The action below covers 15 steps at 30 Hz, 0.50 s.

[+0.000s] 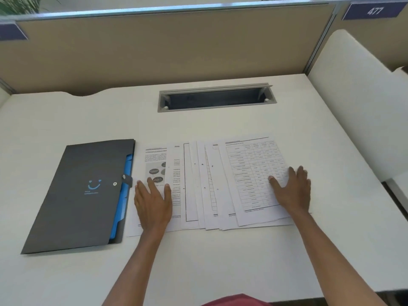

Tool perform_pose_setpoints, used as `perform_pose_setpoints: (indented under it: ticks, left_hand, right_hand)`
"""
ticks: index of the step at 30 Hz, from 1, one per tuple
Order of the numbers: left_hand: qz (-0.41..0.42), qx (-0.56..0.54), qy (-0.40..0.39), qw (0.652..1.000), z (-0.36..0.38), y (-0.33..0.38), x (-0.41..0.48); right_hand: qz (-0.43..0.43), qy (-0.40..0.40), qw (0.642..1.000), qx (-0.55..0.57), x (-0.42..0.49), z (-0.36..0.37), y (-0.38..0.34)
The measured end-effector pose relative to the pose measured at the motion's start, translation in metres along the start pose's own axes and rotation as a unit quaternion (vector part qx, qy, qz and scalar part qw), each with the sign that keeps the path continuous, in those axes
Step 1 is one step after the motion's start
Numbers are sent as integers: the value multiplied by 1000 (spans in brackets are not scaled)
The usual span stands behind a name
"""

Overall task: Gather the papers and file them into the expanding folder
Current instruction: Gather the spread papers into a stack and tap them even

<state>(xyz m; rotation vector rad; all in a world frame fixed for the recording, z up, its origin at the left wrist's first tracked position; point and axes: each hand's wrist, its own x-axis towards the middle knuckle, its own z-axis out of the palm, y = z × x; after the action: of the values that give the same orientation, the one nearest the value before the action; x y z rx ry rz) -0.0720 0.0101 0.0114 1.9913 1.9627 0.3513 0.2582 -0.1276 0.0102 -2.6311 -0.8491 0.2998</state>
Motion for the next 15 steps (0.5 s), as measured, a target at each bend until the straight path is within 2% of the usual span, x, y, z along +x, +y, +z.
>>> perform_pose_setpoints:
  ticks: [11, 15]
  left_hand:
    - [-5, -38, -23, 999, -5, 2, 1]
    - [6, -66, 17, 998, -9, -1, 5]
  right_hand:
    - [-16, 7, 1000, 8, -48, 39, -73]
    - [5, 30, 999, 42, -45, 30, -80]
